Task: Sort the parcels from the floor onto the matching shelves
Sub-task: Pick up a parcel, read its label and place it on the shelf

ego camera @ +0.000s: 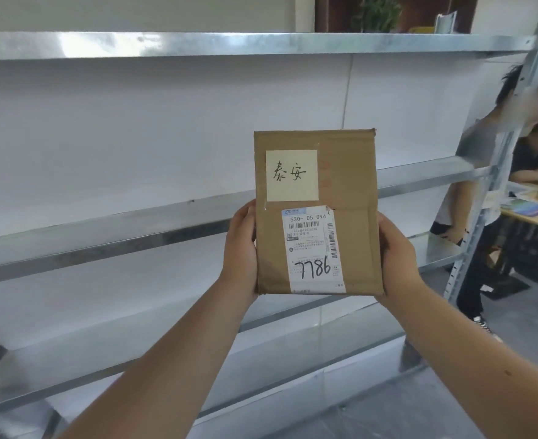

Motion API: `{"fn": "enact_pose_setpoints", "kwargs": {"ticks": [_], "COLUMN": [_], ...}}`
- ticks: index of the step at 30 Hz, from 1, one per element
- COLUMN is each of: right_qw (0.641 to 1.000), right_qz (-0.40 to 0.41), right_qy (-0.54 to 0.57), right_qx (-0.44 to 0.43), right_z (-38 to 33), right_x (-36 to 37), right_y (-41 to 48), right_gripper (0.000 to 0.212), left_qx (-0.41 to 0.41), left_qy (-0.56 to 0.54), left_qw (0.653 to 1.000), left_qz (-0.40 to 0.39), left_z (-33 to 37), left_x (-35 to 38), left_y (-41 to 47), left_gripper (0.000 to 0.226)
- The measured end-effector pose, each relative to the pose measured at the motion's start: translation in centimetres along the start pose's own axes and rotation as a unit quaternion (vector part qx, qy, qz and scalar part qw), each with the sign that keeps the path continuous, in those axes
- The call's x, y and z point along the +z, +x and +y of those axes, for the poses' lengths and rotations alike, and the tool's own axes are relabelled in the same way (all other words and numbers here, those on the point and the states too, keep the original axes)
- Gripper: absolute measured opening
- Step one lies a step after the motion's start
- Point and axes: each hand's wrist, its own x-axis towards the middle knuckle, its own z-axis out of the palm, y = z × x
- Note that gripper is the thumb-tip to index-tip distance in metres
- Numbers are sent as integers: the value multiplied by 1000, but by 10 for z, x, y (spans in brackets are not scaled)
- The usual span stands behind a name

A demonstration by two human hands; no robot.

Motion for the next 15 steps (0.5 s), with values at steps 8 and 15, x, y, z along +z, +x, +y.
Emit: {"fn": "enact_pose_setpoints", "kwargs": {"ticks": [8, 15], "right_qw": [998, 991], "right_qz": [49, 118], "right_qy": [-29, -52], "right_qx": [-18, -32], "right_z": [-21, -30], "right_x": [-46, -78], "right_y": [0, 12], "right_gripper": [37, 33], "left_qx": [-44, -77], "left_qy": [12, 8], "left_qw": [998, 992], "left_qz": [-46, -97], "left_z": [-33, -62], "left_x": [51, 92], "left_y": [19, 49], "left_gripper": [56, 57]}}
